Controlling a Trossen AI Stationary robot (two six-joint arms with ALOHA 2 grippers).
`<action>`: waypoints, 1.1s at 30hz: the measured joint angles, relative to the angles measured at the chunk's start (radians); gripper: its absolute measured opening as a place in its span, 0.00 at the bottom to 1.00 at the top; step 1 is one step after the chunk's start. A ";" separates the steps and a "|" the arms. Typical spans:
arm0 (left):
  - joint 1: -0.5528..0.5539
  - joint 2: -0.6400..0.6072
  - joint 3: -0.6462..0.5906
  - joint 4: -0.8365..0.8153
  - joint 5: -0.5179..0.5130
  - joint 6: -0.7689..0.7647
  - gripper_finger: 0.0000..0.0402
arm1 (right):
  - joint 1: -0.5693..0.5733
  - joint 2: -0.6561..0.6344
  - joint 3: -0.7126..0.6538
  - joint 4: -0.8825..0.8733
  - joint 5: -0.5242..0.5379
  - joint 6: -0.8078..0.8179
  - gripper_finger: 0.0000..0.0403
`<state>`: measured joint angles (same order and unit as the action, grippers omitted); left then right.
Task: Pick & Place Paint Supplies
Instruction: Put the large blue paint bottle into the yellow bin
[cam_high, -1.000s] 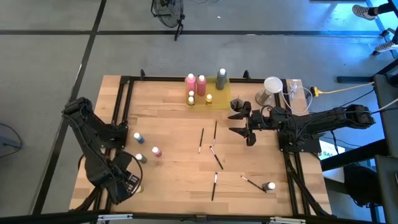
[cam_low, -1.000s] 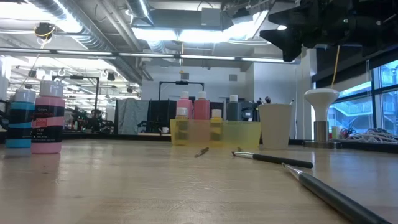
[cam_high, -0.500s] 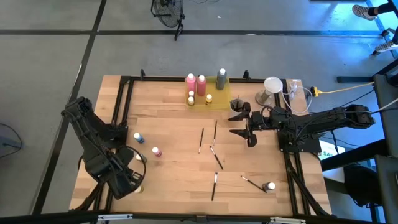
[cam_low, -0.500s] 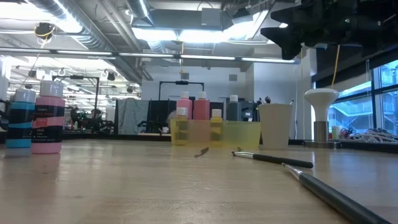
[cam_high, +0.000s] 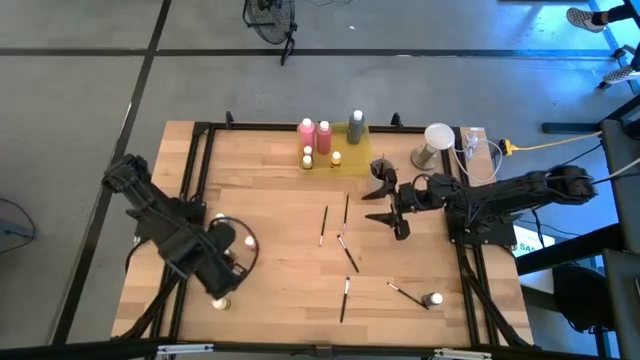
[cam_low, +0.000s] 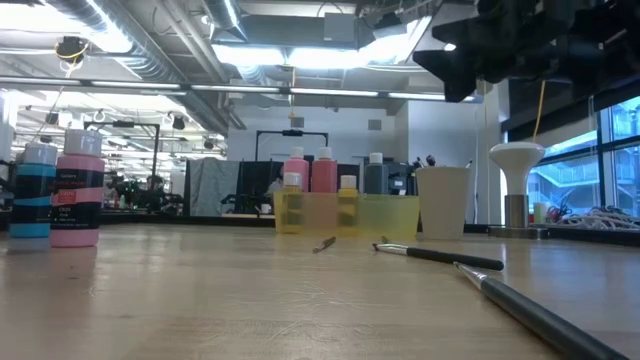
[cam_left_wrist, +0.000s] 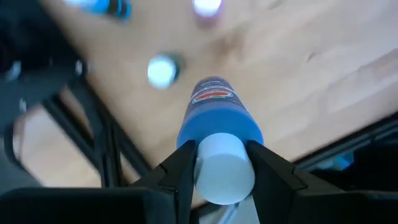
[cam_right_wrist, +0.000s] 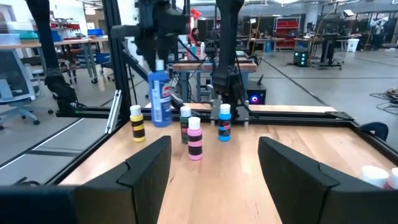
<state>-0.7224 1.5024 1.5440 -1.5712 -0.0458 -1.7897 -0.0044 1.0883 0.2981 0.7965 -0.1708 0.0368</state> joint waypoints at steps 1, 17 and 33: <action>0.016 0.000 0.000 0.000 -0.016 0.026 0.29 | 0.000 0.011 0.000 0.010 -0.008 0.000 0.61; 0.273 0.000 0.001 0.161 -0.128 0.512 0.29 | 0.034 0.116 0.082 0.030 -0.032 -0.022 0.61; 0.406 -0.001 0.001 0.279 -0.120 0.746 0.29 | 0.034 0.117 0.084 0.010 0.056 -0.031 0.61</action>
<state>-0.3168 1.5017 1.5452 -1.2921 -0.1657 -1.0439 0.0299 1.2049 0.3824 0.8069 -0.1146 0.0063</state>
